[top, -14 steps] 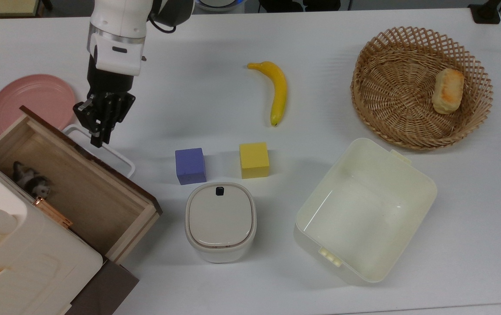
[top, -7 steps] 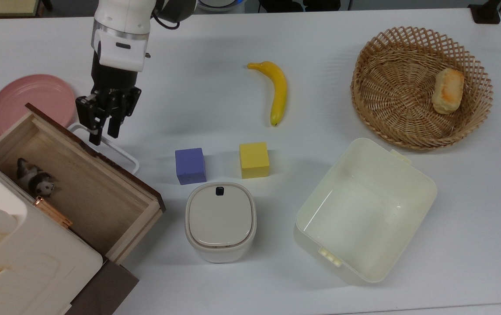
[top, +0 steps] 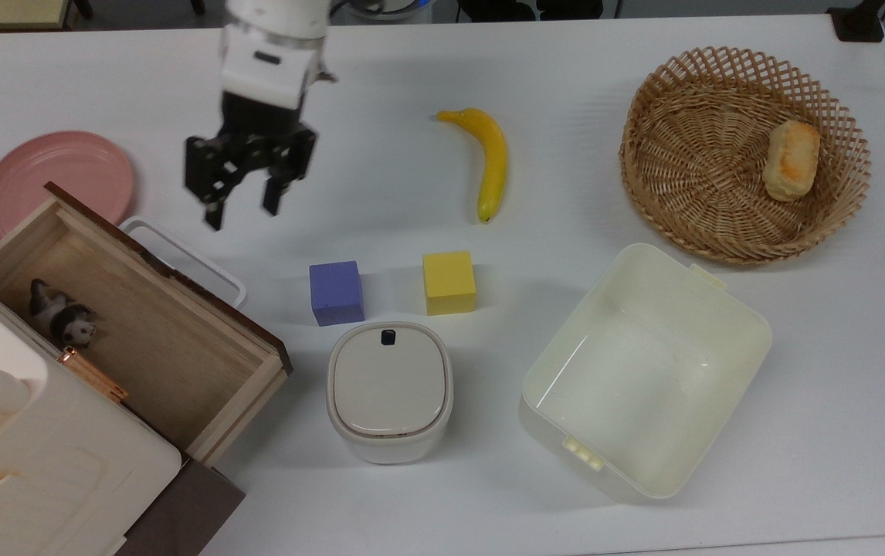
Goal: Open the drawer
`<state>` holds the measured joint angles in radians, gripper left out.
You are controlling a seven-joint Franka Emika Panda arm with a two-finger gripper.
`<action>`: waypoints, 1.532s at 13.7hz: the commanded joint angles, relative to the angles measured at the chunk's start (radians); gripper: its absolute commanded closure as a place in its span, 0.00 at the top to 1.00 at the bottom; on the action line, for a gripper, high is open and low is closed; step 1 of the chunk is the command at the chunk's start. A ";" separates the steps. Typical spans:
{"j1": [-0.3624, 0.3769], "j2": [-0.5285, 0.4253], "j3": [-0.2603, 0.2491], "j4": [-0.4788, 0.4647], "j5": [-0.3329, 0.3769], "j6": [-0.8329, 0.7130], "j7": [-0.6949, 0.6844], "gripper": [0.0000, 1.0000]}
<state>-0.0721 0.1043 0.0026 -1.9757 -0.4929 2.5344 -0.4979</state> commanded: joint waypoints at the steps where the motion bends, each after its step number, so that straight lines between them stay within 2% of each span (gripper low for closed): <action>1: 0.116 -0.058 -0.006 0.116 0.216 -0.341 0.134 0.75; 3: 0.141 -0.061 -0.006 0.173 0.279 -0.454 0.218 0.77; 4: 0.152 -0.078 -0.006 0.185 0.298 -0.506 0.282 0.80; 6: 0.166 -0.101 -0.007 0.219 0.312 -0.653 0.369 0.80; 7: 0.163 -0.109 -0.010 0.242 0.365 -0.722 0.402 0.82; 8: 0.160 -0.115 -0.013 0.251 0.416 -0.744 0.419 0.95; 9: 0.158 -0.130 -0.015 0.251 0.437 -0.758 0.439 1.00; 13: 0.158 -0.141 -0.016 0.250 0.448 -0.819 0.530 1.00; 21: 0.158 -0.127 -0.016 0.251 0.448 -0.861 0.590 1.00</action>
<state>0.0789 -0.0251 -0.0062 -1.7279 -0.0648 1.7184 0.0700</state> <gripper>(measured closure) 0.000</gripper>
